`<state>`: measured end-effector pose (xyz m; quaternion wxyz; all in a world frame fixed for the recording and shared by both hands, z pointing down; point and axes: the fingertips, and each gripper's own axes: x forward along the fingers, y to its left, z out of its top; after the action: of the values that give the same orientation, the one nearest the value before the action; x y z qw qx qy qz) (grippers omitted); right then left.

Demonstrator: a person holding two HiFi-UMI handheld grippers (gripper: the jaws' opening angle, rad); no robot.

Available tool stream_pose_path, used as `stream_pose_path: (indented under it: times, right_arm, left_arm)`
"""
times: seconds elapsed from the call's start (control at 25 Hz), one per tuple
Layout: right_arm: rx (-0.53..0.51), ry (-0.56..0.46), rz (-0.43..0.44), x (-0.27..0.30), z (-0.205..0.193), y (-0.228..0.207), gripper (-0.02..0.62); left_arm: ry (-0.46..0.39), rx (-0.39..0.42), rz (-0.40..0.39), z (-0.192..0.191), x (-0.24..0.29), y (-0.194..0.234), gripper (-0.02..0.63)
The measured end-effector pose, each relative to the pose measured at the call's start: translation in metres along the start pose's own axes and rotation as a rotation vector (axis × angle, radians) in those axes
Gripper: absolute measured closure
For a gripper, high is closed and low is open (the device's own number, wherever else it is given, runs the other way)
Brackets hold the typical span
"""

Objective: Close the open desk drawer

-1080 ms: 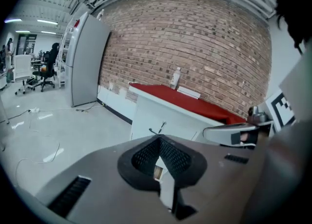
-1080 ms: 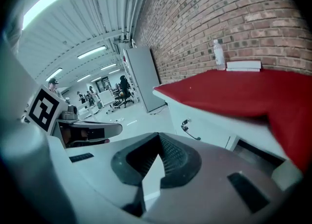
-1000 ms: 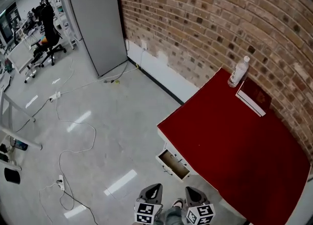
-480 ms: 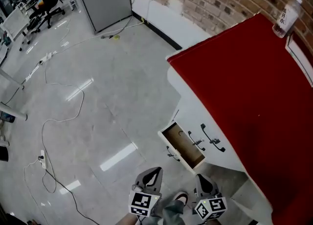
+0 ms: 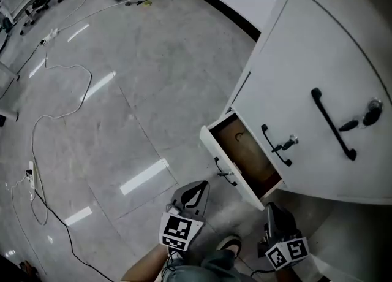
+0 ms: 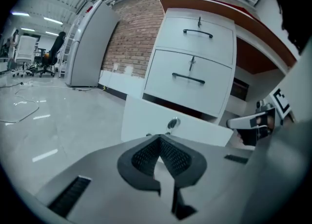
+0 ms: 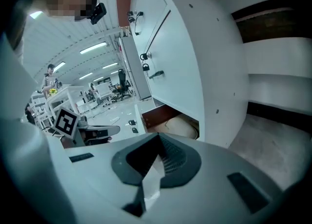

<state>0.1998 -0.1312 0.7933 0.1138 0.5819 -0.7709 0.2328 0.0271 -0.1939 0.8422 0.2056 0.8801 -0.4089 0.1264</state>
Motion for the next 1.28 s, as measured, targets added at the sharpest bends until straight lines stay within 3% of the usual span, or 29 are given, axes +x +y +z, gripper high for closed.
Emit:
stream_pose_path:
  times: [0.28,0.52,0.96,1.28]
  right_arm:
    - [-0.084,-0.096,-0.043,-0.017,-0.026,-0.034,0.597]
    - [-0.099,-0.114,-0.072,-0.019,-0.044,-0.043,0.597]
    - [-0.026,-0.122,-0.130,-0.019,-0.060,-0.047,0.597]
    - [-0.003,-0.129,-0.171,-0.026,-0.064,-0.052,0.597]
  left_arm:
    - [-0.028,0.135,-0.042,-0.059,0.033,0.003,0.598]
    - [-0.060,0.113,-0.073,-0.072,0.045,-0.006,0.598]
    - [-0.076,0.115,-0.111,-0.076,0.074,-0.011,0.598]
    - [-0.061,0.157,-0.145,-0.075,0.090,-0.015,0.598]
